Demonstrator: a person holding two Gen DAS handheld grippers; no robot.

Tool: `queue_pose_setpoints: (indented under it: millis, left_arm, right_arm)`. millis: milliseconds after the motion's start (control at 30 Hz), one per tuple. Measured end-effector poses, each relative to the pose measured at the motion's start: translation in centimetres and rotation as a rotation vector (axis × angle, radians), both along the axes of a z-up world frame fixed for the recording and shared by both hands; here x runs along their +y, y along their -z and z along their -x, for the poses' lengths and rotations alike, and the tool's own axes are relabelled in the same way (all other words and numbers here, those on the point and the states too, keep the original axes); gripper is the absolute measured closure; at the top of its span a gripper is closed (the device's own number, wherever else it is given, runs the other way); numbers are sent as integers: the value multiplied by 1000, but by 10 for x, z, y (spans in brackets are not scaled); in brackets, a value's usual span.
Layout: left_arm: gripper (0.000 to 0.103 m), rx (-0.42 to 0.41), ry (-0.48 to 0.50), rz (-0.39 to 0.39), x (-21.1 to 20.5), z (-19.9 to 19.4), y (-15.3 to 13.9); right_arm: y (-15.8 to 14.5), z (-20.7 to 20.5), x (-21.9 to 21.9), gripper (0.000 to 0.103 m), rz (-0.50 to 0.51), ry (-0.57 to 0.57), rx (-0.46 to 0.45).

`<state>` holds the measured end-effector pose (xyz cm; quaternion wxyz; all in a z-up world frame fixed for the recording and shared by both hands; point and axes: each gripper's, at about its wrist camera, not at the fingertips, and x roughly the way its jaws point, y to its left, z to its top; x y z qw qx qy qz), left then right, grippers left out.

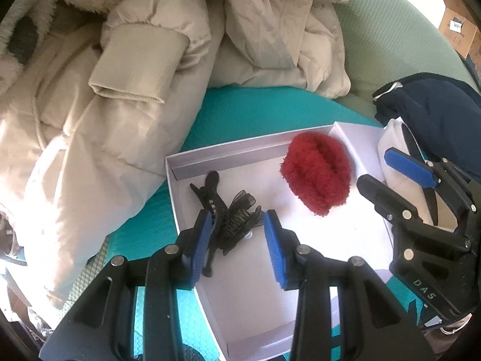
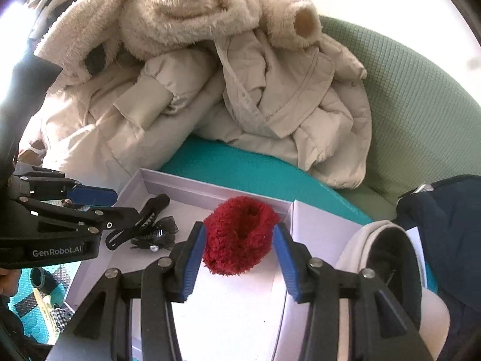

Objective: Organize objects
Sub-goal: 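Withdraw both tools from the box toward the remaining items on the mat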

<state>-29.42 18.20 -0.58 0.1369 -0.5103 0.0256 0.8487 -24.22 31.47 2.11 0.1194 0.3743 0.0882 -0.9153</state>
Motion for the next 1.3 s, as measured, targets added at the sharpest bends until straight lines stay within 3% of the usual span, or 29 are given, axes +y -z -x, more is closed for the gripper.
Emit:
queue_pose_setpoints:
  millis: [567, 767, 1100, 1300]
  left_arm:
    - [68, 83, -21, -19, -10, -46, -56]
    - [63, 107, -27, -21, -14, -68, -69]
    - [60, 105, -44, -23, -28, -107, -70]
    - [57, 94, -55, -35, -39, -133, -68]
  right_arm:
    - [-42, -45, -5, 56, 9, -12, 66]
    - [-50, -67, -6, 56, 15, -16, 76]
    - [-47, -99, -17, 56, 24, -40, 62]
    - [-42, -119, -24, 49, 27, -54, 44]
